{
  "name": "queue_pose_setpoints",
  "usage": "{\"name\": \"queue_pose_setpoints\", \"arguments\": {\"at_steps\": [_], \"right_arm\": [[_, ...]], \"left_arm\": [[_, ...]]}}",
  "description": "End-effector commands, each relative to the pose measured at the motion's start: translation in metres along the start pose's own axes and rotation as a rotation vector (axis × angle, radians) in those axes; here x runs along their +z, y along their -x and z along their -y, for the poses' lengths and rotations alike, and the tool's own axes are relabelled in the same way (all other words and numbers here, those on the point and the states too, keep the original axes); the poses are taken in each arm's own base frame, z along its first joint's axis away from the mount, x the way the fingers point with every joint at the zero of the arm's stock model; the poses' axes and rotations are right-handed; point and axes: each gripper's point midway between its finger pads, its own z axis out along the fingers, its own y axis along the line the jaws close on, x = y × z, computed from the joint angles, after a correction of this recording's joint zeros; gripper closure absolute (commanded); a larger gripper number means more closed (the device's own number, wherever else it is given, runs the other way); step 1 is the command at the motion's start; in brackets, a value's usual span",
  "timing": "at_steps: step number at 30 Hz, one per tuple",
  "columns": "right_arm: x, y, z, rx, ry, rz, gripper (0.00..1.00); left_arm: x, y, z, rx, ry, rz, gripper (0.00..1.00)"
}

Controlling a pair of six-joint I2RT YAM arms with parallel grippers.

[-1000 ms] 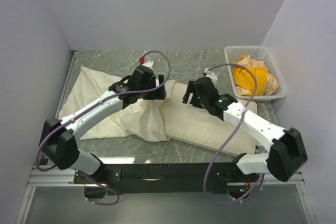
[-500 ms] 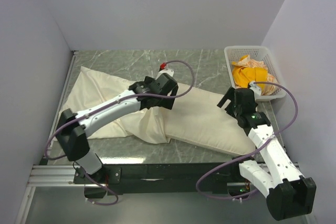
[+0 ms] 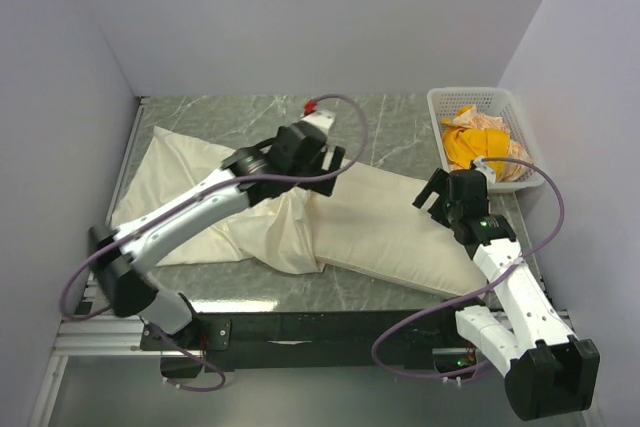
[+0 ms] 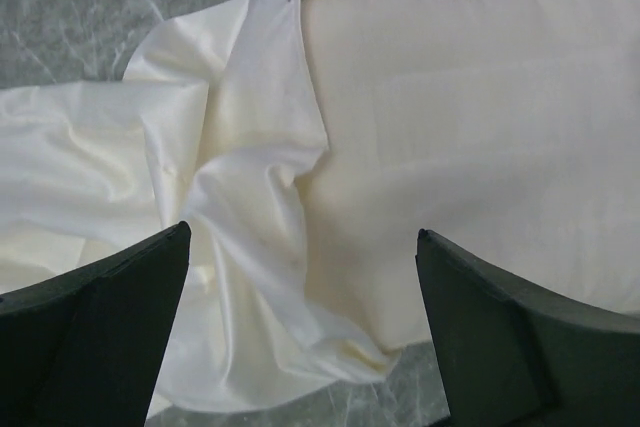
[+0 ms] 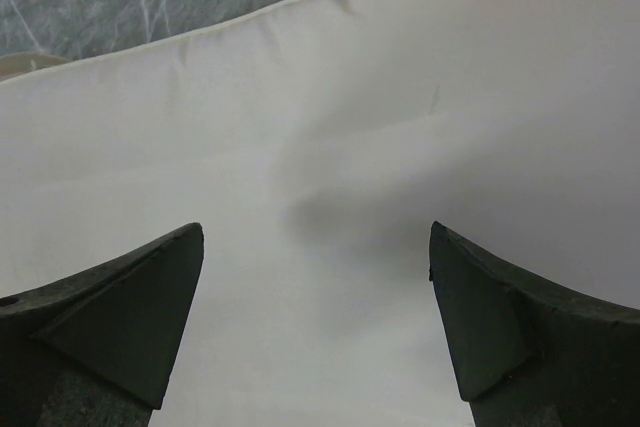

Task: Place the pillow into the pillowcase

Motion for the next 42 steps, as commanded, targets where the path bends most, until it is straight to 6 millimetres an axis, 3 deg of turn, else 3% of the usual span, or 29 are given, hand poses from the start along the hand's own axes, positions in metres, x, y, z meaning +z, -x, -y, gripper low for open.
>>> {"name": "queue_pose_setpoints", "arguments": {"at_steps": [1, 3, 8, 12, 15, 18, 19, 21, 22, 24, 26, 29, 30, 33, 38, 42], "right_arm": [[-0.012, 0.019, 0.004, -0.004, -0.024, 0.06, 0.0], [-0.016, 0.025, 0.01, -0.002, -0.047, 0.081, 0.0], [-0.017, 0.025, 0.022, 0.008, -0.088, 0.079, 0.0], [-0.016, 0.028, 0.033, 0.04, -0.147, 0.1, 0.0], [-0.015, 0.035, 0.05, 0.081, -0.226, 0.132, 0.0], [-0.012, 0.044, 0.074, 0.145, -0.306, 0.162, 0.0], [-0.009, 0.047, 0.074, 0.161, -0.296, 0.169, 0.0], [0.003, 0.04, 0.085, 0.18, -0.323, 0.133, 0.0], [0.009, 0.038, 0.086, 0.184, -0.326, 0.12, 0.0], [0.025, 0.019, 0.09, 0.183, -0.339, 0.043, 0.0], [0.037, 0.004, 0.086, 0.182, -0.295, 0.001, 0.02], [0.048, -0.016, 0.068, 0.185, -0.177, -0.058, 0.35], [0.048, -0.019, 0.06, 0.174, -0.143, -0.062, 0.68], [0.042, -0.025, 0.035, 0.177, -0.063, -0.081, 1.0], [-0.001, -0.029, -0.047, 0.146, 0.157, -0.061, 1.0], [-0.016, -0.022, -0.072, 0.151, 0.202, -0.02, 1.0]], "left_arm": [[0.054, -0.018, -0.004, 0.22, 0.109, -0.167, 0.01], [0.074, -0.037, -0.004, 0.265, 0.133, -0.247, 0.01], [0.1, -0.065, -0.009, 0.273, 0.13, -0.293, 0.01], [0.116, -0.069, -0.014, 0.263, 0.15, -0.285, 0.0], [0.125, -0.07, -0.016, 0.246, 0.157, -0.281, 0.09], [0.129, -0.074, -0.014, 0.227, 0.149, -0.286, 0.33], [0.13, -0.075, -0.012, 0.221, 0.141, -0.287, 0.52], [0.13, -0.073, -0.011, 0.208, 0.132, -0.275, 0.72], [0.129, -0.074, -0.009, 0.199, 0.126, -0.273, 0.88], [0.127, -0.07, -0.008, 0.187, 0.122, -0.26, 0.97], [0.124, -0.066, -0.006, 0.171, 0.111, -0.247, 0.99], [0.115, -0.051, 0.001, 0.134, 0.075, -0.206, 0.99], [0.111, -0.044, 0.01, 0.11, 0.029, -0.186, 0.99], [0.1, -0.025, 0.033, 0.068, -0.088, -0.145, 0.99], [0.08, 0.006, 0.064, 0.008, -0.253, -0.075, 0.99], [0.064, 0.029, 0.087, -0.046, -0.375, -0.016, 0.98]]}}
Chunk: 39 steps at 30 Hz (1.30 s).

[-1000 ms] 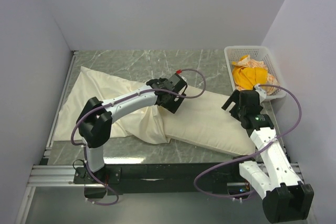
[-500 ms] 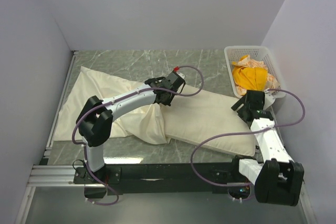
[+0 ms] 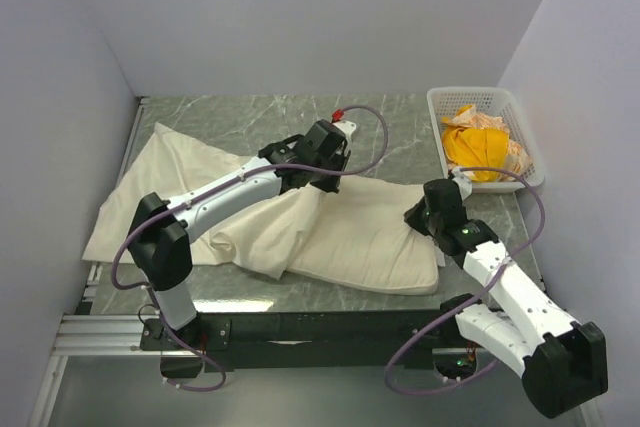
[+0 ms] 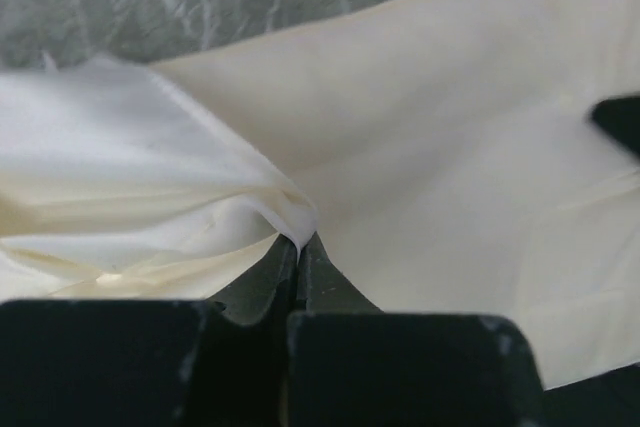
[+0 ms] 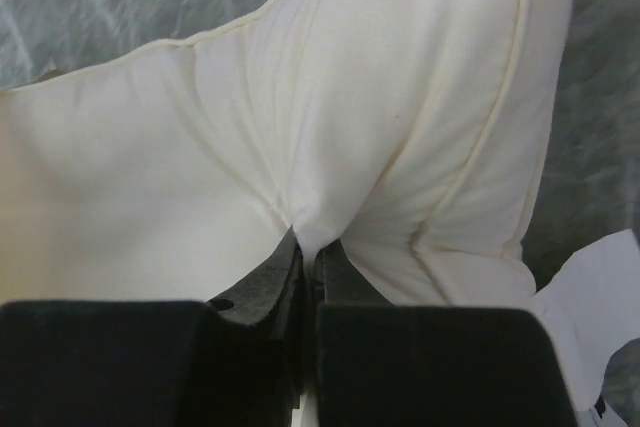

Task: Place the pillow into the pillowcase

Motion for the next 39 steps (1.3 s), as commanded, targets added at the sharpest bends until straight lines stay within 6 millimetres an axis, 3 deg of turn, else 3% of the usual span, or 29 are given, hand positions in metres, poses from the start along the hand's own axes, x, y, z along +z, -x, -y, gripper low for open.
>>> {"name": "queue_pose_setpoints", "arguments": {"at_steps": [1, 4, 7, 8, 9, 10, 11, 12, 13, 14, 16, 17, 18, 19, 20, 21, 23, 24, 30, 32, 39], "right_arm": [[-0.021, 0.019, -0.046, 0.078, 0.117, 0.051, 1.0], [-0.007, 0.021, -0.032, 0.05, 0.032, 0.055, 1.0], [0.003, 0.012, -0.033, 0.01, 0.058, 0.005, 1.0], [0.003, 0.01, -0.034, 0.002, 0.063, -0.003, 0.95], [0.004, 0.008, -0.035, -0.014, 0.074, -0.011, 0.91], [0.004, 0.008, -0.035, -0.04, 0.079, -0.013, 0.87], [0.003, 0.006, -0.032, -0.058, 0.072, -0.017, 0.71], [0.002, 0.006, -0.03, -0.07, 0.062, -0.02, 0.6], [-0.004, 0.008, -0.03, -0.09, 0.074, -0.009, 0.48], [-0.006, 0.008, -0.029, -0.098, 0.076, -0.005, 0.25], [-0.018, 0.011, -0.026, -0.113, 0.091, 0.015, 0.13], [-0.022, 0.011, -0.026, -0.121, 0.1, 0.023, 0.1], [-0.027, 0.01, -0.025, -0.13, 0.101, 0.024, 0.09], [-0.036, 0.009, -0.031, -0.144, 0.137, 0.032, 0.08], [-0.04, 0.008, -0.035, -0.156, 0.156, 0.03, 0.08], [-0.046, 0.006, -0.041, -0.183, 0.185, 0.03, 0.09], [-0.057, -0.011, -0.06, -0.266, 0.255, 0.009, 0.09], [-0.06, -0.014, -0.066, -0.311, 0.268, 0.02, 0.09], [-0.068, -0.084, -0.104, -0.609, 0.428, -0.069, 0.07], [-0.074, -0.099, -0.116, -0.684, 0.462, -0.066, 0.06], [-0.062, -0.153, -0.124, -0.95, 0.439, -0.111, 0.05]], "left_arm": [[-0.043, 0.066, 0.051, -0.06, -0.253, 0.198, 0.97], [-0.039, 0.065, 0.045, -0.074, -0.213, 0.182, 0.88], [-0.029, 0.042, 0.021, -0.092, -0.091, 0.129, 0.73], [-0.033, 0.041, 0.011, -0.105, -0.045, 0.146, 0.66], [-0.036, 0.037, 0.005, -0.13, -0.017, 0.147, 0.42], [-0.035, 0.026, -0.003, -0.146, 0.016, 0.135, 0.39], [-0.056, 0.036, -0.008, -0.186, 0.033, 0.204, 0.37], [-0.067, 0.035, -0.012, -0.21, 0.04, 0.226, 0.26], [-0.071, 0.022, -0.02, -0.227, 0.065, 0.223, 0.2], [-0.1, 0.028, -0.022, -0.279, 0.052, 0.288, 0.17], [-0.112, 0.004, -0.04, -0.337, 0.12, 0.293, 0.16], [-0.136, 0.003, -0.041, -0.408, 0.094, 0.346, 0.15], [-0.131, -0.022, -0.05, -0.432, 0.127, 0.32, 0.15], [-0.147, -0.028, -0.052, -0.472, 0.105, 0.36, 0.16], [-0.149, -0.039, -0.053, -0.536, 0.096, 0.359, 0.19], [-0.139, -0.065, -0.058, -0.557, 0.116, 0.318, 0.23], [-0.144, -0.084, -0.05, -0.615, 0.057, 0.316, 0.28], [-0.133, -0.11, -0.05, -0.609, 0.065, 0.27, 0.29], [-0.114, -0.179, -0.022, -0.614, -0.005, 0.133, 0.28], [-0.114, -0.188, -0.008, -0.633, -0.039, 0.114, 0.26], [-0.101, -0.217, 0.005, -0.616, -0.005, 0.064, 0.18]]}}
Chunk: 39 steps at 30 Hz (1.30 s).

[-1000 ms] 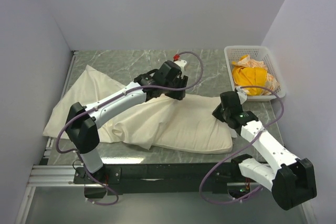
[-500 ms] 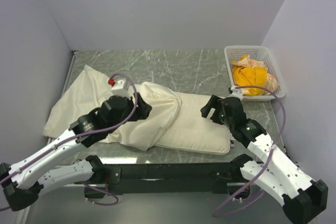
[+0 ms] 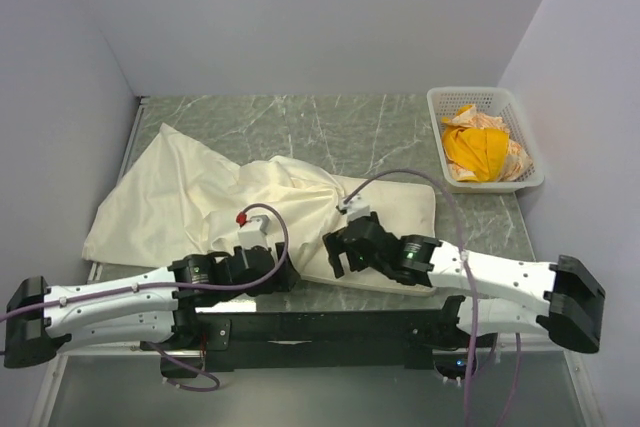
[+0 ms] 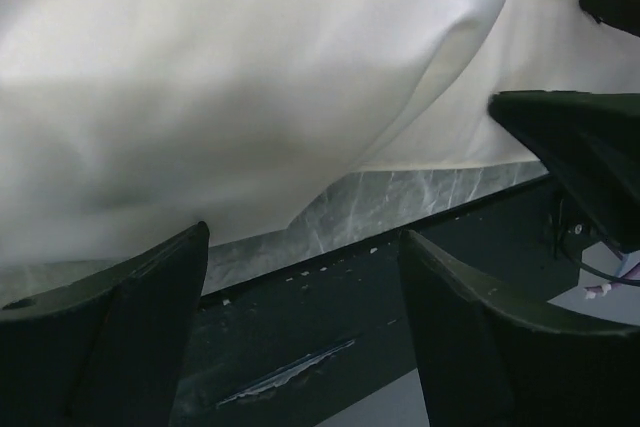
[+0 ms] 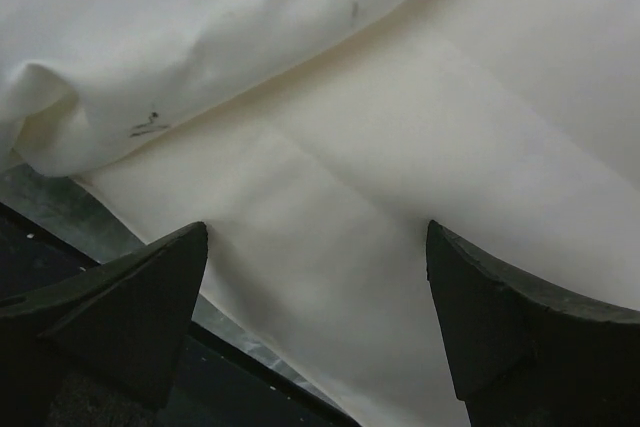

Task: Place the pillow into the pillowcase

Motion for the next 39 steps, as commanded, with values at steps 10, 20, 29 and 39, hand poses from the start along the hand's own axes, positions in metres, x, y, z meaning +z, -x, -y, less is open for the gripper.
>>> {"name": "queue_pose_setpoints", "arguments": {"at_steps": [10, 20, 29, 39], "right_arm": [[0.039, -0.004, -0.02, -0.172, -0.087, -0.037, 0.5], [0.008, 0.065, -0.036, 0.161, 0.025, 0.025, 1.0], [-0.054, 0.139, -0.015, 0.435, 0.048, 0.271, 1.0], [-0.138, 0.187, -0.03, 0.513, 0.178, 0.44, 1.0]], "left_arm": [[0.023, 0.007, -0.023, -0.075, 0.203, 0.195, 0.54], [0.013, 0.025, 0.081, 0.12, -0.127, 0.158, 0.99], [-0.042, 0.027, 0.187, 0.375, -0.567, 0.072, 0.99], [-0.103, 0.115, 0.225, 0.44, -0.596, 0.311, 0.99]]}}
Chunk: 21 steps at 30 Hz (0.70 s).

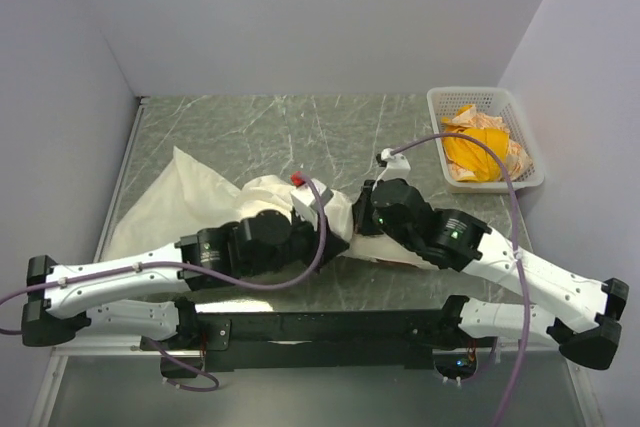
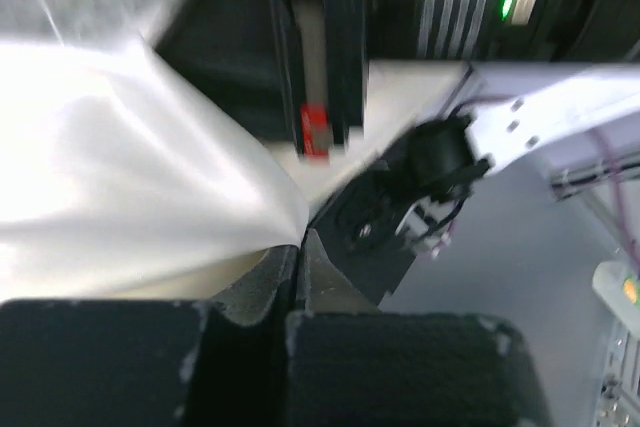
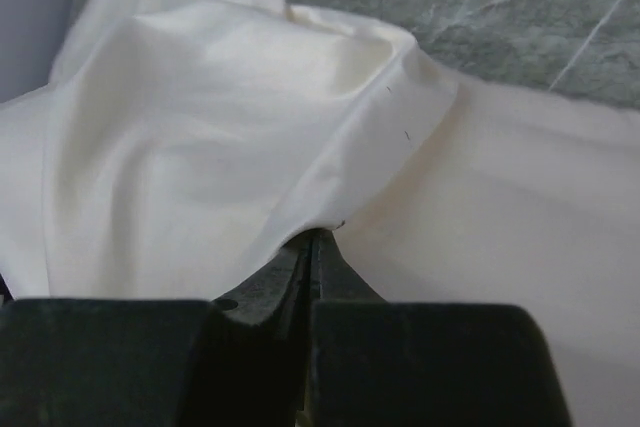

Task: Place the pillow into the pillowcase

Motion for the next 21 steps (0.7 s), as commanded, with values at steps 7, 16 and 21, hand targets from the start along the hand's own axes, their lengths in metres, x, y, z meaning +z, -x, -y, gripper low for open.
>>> {"name": "queue_pose_setpoints", "arguments": {"at_steps": [7, 16, 21], "right_arm": [[-0.047, 0.079, -0.086, 0.172, 0.262, 0.145, 1.0], [0.109, 0.06, 0.005, 0.344, 0.228, -0.145, 1.0], [0.161, 0.043, 0.059, 0.359, 0.106, -0.241, 1.0]], "left_arm": [[0.001, 0.193, -0.055, -0.077, -0.015, 0.229, 0.99], [0.096, 0.141, -0.106, -0.25, -0.073, -0.047, 0.94], [0.086, 0.159, -0.119, -0.207, 0.038, 0.03, 0.51]]}}
